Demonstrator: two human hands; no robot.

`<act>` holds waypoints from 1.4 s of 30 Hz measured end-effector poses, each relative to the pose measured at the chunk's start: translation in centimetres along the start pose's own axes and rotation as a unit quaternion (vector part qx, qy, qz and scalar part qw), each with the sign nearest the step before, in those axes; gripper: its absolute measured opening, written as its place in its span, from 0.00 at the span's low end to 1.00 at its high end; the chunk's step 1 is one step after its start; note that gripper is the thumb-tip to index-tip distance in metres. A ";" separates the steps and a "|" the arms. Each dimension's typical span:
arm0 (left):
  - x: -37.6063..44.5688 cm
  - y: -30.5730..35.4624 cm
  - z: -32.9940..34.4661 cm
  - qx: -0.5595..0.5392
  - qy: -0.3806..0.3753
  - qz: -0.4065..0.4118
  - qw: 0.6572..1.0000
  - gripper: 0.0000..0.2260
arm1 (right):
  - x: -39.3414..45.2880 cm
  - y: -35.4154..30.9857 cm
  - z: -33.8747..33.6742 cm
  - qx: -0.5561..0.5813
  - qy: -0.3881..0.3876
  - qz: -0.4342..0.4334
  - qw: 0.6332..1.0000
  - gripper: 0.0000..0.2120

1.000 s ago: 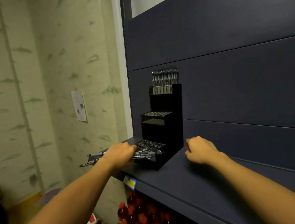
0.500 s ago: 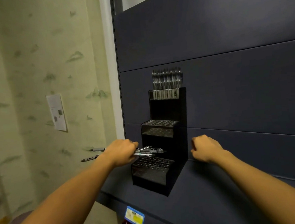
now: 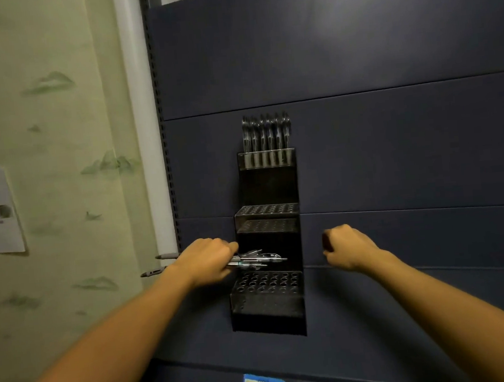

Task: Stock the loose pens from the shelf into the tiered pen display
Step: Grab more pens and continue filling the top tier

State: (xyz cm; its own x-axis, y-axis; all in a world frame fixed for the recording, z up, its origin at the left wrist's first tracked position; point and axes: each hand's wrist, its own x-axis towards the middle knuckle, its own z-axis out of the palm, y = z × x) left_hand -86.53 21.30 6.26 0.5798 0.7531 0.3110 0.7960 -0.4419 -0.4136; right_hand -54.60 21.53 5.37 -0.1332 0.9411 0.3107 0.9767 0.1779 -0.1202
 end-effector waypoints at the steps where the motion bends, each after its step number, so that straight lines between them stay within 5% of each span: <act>1: 0.0 -0.2 0.0 -0.005 0.003 0.016 1.000 0.08 | -0.3 -0.4 -0.1 -0.002 0.006 0.009 1.000 0.05; 7: 0.0 -1.7 -0.2 -0.026 0.033 0.070 0.997 0.08 | -2.3 -3.8 -0.6 0.007 0.029 0.012 0.999 0.02; 15: 1.0 -1.7 0.1 -0.036 0.057 0.099 0.993 0.08 | -4.1 -8.7 -2.4 0.162 -0.006 -0.046 0.986 0.15; 20: 1.7 -1.6 0.0 -0.041 0.057 0.105 0.992 0.09 | -3.9 -10.3 -2.3 0.204 -0.035 -0.044 0.977 0.09; 29: 1.4 -2.4 0.2 -0.061 0.068 0.087 0.992 0.09 | -3.7 -8.9 -2.8 0.343 0.034 -0.013 0.939 0.05; 36: -0.4 -5.9 1.9 -0.071 0.069 0.013 0.995 0.07 | -3.5 -5.1 -4.6 0.533 0.102 0.030 0.839 0.02; 42: 0.7 -7.7 1.3 -0.158 0.183 -0.034 0.970 0.08 | -2.3 -5.5 -6.0 0.704 0.087 0.007 0.705 0.05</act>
State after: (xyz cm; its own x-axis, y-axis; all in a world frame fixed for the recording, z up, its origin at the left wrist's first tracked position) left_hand -92.51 25.87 8.60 0.5012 0.5879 0.6350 0.8142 -0.5689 -0.1160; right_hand -58.66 16.62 10.96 0.0163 0.9181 0.3959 -0.1747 0.3925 -0.9030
